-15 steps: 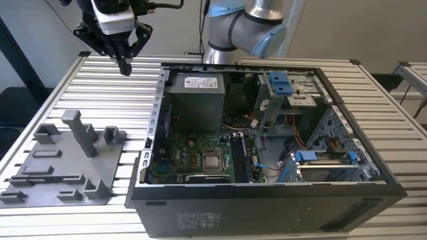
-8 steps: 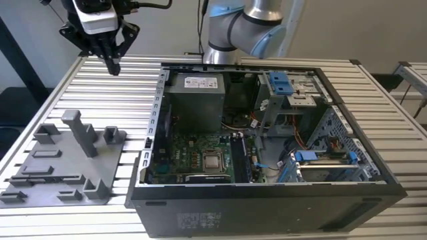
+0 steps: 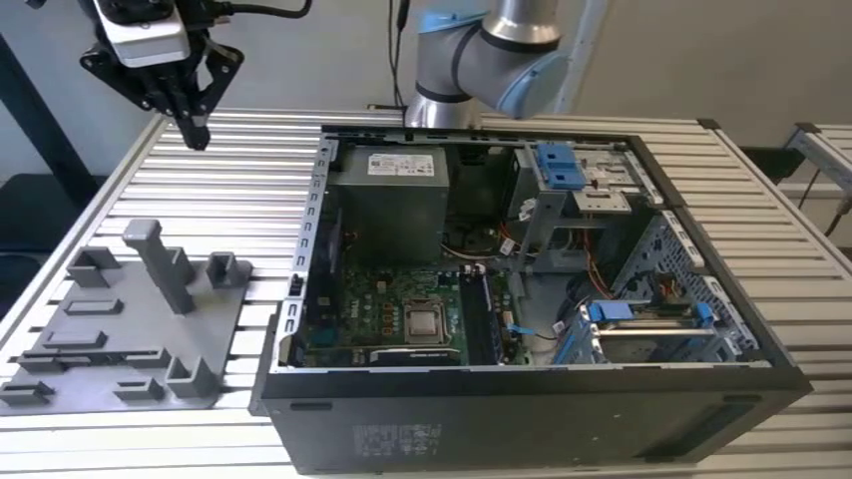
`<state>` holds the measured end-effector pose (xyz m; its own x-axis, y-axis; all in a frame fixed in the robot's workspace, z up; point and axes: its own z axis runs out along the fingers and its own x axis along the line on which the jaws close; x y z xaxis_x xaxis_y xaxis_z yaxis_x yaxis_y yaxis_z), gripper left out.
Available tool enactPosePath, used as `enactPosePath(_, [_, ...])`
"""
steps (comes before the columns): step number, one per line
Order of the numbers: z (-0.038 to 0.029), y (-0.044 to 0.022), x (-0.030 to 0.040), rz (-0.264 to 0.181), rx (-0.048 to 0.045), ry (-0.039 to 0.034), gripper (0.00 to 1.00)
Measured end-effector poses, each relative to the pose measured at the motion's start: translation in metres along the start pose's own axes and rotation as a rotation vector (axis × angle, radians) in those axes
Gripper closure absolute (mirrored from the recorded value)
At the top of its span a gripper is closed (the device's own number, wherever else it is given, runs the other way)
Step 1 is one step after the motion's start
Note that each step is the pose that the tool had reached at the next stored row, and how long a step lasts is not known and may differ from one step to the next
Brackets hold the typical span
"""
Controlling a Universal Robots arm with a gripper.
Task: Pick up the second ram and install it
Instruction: 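Reach for the second ram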
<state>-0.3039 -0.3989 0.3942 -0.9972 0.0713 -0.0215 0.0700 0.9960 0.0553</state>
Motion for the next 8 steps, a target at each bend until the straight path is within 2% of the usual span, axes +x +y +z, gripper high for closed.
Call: enactPosePath(8, [-0.0007, -0.0020, 0.0269, 0.000, -0.0014, 0.0001, 0.89])
